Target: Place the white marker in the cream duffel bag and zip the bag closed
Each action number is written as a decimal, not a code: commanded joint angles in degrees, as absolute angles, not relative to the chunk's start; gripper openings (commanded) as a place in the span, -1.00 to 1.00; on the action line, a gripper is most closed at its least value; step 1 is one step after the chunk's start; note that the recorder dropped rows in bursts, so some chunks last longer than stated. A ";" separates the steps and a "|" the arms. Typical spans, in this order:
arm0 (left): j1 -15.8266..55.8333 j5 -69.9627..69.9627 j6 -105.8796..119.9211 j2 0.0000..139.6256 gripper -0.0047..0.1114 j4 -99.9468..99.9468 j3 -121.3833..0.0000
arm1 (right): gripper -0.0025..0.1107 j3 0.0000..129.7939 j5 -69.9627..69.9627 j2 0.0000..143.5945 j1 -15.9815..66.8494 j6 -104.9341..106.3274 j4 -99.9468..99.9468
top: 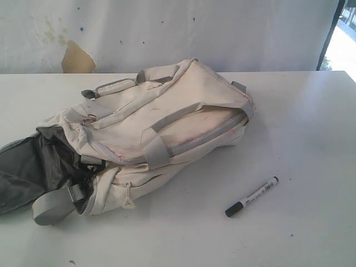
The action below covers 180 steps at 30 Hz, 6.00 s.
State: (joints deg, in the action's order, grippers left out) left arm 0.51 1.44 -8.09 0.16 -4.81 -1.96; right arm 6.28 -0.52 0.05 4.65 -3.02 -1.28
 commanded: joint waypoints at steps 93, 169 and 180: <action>0.68 -44.61 13.67 118.41 -0.07 46.60 -81.40 | 0.00 48.29 -27.90 89.99 15.99 24.28 70.16; -15.80 -69.96 63.20 100.28 -0.92 99.95 -40.49 | -0.04 89.57 -40.57 107.56 30.89 15.02 41.74; -15.80 -69.96 63.20 100.28 -0.92 99.95 -40.49 | -0.24 98.30 -46.85 115.71 36.17 14.78 42.24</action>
